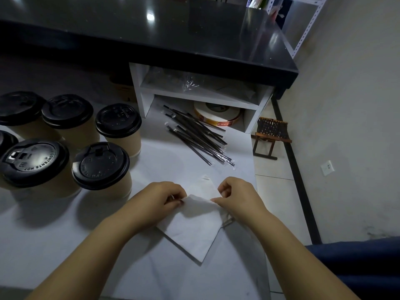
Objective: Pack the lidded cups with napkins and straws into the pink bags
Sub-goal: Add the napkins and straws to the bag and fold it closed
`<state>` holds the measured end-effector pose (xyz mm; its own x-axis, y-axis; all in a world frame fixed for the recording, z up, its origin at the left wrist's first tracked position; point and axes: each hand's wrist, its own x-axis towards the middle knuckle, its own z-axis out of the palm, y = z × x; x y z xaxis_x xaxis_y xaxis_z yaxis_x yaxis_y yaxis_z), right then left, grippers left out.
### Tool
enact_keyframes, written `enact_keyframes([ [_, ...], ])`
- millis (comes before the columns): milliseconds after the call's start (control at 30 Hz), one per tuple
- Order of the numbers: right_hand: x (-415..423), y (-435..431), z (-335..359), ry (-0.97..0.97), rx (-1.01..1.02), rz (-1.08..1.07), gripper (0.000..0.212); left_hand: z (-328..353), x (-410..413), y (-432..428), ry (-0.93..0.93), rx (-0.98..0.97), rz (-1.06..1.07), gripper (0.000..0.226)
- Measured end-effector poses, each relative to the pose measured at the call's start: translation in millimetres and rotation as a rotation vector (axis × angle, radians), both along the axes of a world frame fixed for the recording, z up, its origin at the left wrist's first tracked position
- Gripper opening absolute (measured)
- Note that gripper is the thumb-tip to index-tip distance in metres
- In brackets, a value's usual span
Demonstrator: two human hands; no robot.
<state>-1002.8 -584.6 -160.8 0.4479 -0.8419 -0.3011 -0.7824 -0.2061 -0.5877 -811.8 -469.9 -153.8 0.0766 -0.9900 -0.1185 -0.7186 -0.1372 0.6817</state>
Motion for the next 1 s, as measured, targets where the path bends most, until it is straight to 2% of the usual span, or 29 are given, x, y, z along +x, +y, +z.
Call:
enact_keyframes([
  [267,-9,-1,2,-0.052,-0.013,-0.015,0.011,2,-2,1,0.038,-0.035,0.017,0.017],
  [467,-17,1,7,-0.208,-0.067,-0.053,0.014,3,-6,-3,-0.009,-0.125,0.018,0.009],
  [600,-19,-3,13,-0.263,0.012,0.038,0.009,5,-11,-6,-0.096,-0.173,0.076,0.006],
  [733,-18,-9,20,-0.355,0.142,0.104,0.009,11,-10,-13,-0.005,-0.199,0.013,0.006],
  [833,-13,-17,24,-0.368,0.172,0.117,0.008,11,-7,-16,0.058,-0.157,0.085,0.007],
  [900,-6,-26,23,-0.347,0.129,0.068,0.012,9,-3,-18,0.048,-0.161,0.129,0.013],
  [1000,10,-43,18,-0.218,-0.069,0.015,0.013,6,6,-22,0.042,-0.119,0.186,0.029],
])
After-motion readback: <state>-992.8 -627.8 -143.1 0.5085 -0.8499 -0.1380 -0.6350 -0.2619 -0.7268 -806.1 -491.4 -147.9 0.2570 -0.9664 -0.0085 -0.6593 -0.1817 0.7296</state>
